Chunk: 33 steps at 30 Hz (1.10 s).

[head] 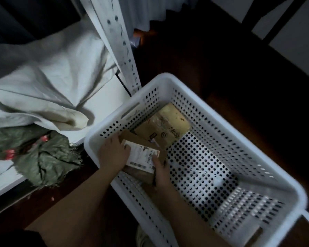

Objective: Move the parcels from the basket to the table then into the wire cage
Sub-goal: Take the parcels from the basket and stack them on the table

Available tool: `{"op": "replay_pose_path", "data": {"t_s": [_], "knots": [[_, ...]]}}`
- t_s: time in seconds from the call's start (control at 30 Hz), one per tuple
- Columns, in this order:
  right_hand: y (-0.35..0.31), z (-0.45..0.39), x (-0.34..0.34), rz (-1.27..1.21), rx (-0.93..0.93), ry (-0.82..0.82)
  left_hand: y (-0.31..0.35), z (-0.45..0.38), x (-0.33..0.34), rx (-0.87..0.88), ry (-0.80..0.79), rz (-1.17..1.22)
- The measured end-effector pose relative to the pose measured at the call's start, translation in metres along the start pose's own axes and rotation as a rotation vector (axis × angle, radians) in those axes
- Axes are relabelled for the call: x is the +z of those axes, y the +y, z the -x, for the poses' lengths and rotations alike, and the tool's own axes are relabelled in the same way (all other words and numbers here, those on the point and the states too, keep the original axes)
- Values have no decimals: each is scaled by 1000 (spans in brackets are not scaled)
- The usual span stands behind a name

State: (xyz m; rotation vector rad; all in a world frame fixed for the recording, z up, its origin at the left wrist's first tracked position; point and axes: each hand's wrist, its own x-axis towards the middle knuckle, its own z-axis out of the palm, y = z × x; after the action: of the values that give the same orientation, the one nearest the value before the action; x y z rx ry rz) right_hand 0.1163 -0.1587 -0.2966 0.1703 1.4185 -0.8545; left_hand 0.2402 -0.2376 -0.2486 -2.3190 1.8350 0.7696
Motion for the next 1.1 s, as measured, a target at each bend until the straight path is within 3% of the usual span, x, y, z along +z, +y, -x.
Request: {"op": "replay_pose_path", "data": {"t_s": [0.23, 0.4, 0.5, 0.6, 0.9, 1.1], "knots": [[-101, 195, -40, -23, -104, 75, 58, 110, -121, -77, -205, 553], [-166, 330, -65, -91, -244, 137, 145, 207, -226, -16, -309, 860], [-201, 392, -81, -125, -340, 204, 196, 264, -267, -56, -462, 1069], [-225, 440, -86, -100, -424, 320, 239, 309, -292, -8, -519, 1113], [-287, 576, -115, -420, -761, 455, 354, 396, -369, 336, -658, 1096], [-319, 629, -169, -347, -827, 505, 419, 429, -407, 492, -705, 991]]}}
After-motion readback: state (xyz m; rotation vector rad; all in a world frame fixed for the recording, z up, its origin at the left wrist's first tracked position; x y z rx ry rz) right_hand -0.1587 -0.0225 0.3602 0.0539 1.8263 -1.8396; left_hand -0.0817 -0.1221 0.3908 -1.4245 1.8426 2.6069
